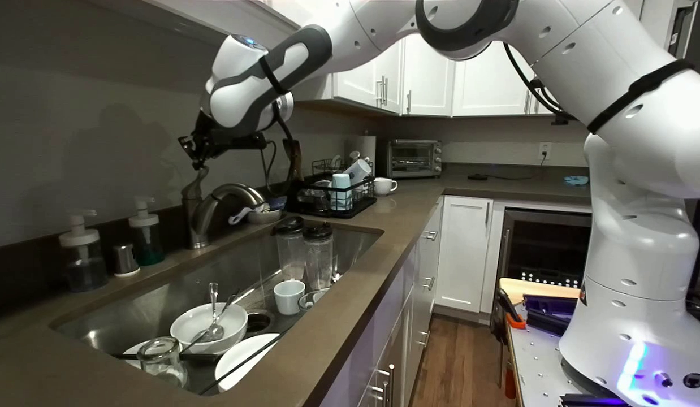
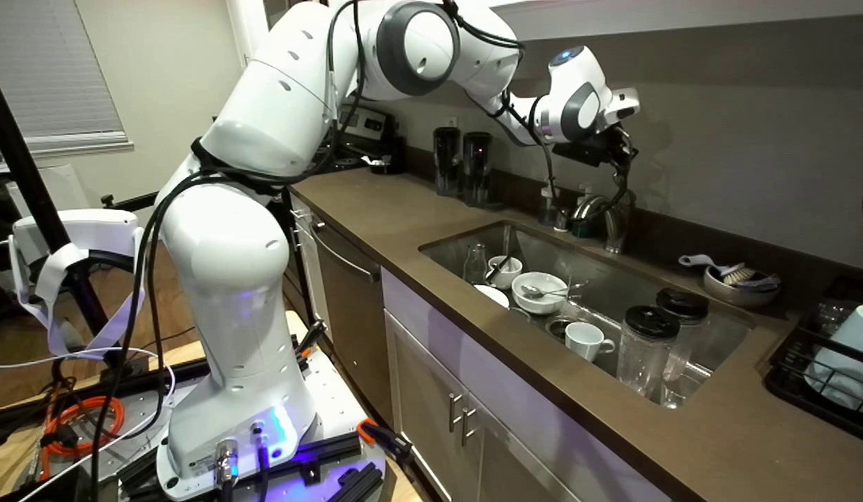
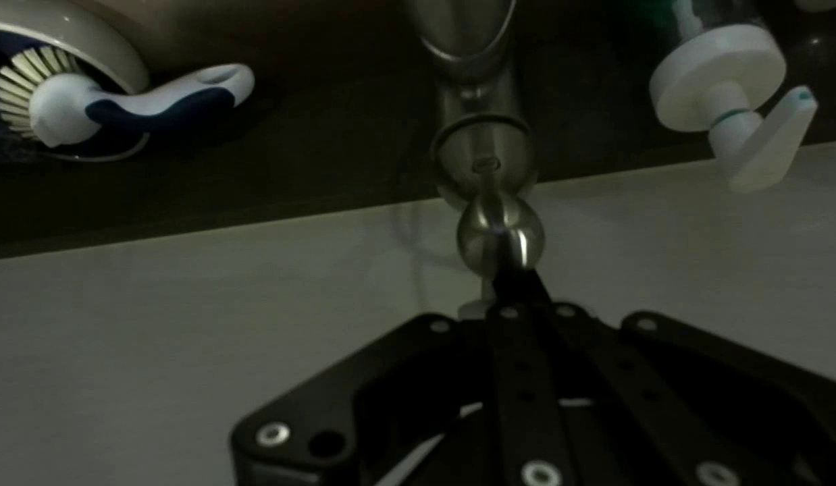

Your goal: Close the faucet

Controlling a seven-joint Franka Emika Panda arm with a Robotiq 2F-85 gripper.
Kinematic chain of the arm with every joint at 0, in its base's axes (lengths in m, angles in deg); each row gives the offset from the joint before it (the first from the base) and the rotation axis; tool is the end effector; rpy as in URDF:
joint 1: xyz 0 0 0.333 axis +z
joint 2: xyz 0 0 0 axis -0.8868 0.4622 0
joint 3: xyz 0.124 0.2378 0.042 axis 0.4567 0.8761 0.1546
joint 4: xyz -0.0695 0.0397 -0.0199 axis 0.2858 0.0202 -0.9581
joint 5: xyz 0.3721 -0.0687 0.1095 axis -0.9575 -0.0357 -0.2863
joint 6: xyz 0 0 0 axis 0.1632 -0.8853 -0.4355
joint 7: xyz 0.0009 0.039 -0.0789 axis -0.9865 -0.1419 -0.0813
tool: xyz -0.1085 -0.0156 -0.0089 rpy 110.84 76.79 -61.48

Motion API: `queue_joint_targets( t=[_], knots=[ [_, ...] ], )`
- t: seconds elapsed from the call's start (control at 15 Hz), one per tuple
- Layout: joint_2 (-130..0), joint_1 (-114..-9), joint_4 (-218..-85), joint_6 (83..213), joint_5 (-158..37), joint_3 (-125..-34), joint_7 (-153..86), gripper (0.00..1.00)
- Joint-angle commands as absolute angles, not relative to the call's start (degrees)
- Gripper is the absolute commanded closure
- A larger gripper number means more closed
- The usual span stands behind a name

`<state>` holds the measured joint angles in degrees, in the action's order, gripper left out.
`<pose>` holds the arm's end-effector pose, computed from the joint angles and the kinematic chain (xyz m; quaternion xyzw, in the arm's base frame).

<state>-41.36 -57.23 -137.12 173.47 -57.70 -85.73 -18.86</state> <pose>0.7548 -0.0231 0.3656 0.9209 -0.1182 0.3704 0.0299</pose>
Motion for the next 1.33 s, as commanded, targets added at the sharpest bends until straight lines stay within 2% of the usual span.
queue_joint_targets(
  t=[0.0,0.67,1.0,1.07,1.2,1.27],
  knots=[
    [-44.19,-57.45,-142.73,174.89,-59.86,-84.55,-19.44,0.97],
    [-45.53,-55.50,-146.62,182.68,-58.84,-87.92,-15.30,0.97],
    [-45.87,-52.12,-149.22,187.01,-57.82,-93.02,-11.43,0.97],
    [-45.97,-51.17,-149.66,187.15,-57.69,-94.44,-10.63,0.72],
    [-45.86,-48.70,-150.34,187.37,-57.33,-98.06,-8.86,0.69],
    [-45.89,-47.67,-150.76,187.42,-57.37,-99.50,-8.33,0.63]
  ],
)
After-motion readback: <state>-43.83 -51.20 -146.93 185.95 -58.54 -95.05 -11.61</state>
